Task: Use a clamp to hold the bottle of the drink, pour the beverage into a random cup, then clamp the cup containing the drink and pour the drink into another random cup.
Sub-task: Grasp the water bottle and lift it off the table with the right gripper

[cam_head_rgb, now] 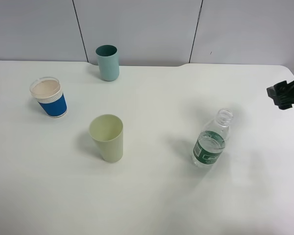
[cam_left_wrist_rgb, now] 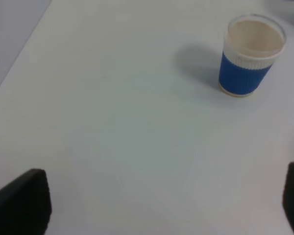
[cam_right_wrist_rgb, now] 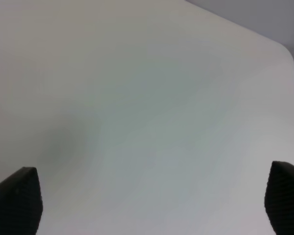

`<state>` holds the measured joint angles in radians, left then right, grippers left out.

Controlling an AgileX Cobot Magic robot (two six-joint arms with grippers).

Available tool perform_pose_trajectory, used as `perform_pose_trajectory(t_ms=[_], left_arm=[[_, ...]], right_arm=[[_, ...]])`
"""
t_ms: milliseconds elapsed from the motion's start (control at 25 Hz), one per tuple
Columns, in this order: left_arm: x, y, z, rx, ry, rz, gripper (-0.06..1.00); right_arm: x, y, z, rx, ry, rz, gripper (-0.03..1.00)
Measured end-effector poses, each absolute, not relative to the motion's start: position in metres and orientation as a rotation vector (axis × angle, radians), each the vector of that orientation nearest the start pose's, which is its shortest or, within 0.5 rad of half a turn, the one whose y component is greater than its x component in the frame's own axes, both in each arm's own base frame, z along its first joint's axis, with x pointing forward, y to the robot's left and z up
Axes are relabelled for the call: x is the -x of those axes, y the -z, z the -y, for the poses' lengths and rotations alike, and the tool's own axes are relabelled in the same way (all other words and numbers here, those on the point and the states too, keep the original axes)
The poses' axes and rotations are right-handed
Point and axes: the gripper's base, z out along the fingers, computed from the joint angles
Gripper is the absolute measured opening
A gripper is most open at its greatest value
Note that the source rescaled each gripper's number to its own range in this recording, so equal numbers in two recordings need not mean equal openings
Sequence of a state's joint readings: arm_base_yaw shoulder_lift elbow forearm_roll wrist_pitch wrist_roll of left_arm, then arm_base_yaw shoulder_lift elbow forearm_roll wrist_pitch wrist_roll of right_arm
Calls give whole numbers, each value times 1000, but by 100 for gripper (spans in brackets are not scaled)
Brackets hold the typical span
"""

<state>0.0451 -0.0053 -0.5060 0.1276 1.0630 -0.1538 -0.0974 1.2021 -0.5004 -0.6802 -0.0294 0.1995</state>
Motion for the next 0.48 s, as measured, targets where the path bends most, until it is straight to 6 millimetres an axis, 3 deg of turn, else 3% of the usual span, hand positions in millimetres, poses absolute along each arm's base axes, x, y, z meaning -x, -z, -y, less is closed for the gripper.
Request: perform_pose_trajectory(t_ms=[240, 480], left_arm=[[7, -279, -10, 208, -84, -2019, 87], [7, -279, -10, 208, -84, -2019, 87]], right_arm=[[-228, -219, 21, 430, 311, -2157, 73], [-235, -197, 22, 425, 278, -2255, 73]])
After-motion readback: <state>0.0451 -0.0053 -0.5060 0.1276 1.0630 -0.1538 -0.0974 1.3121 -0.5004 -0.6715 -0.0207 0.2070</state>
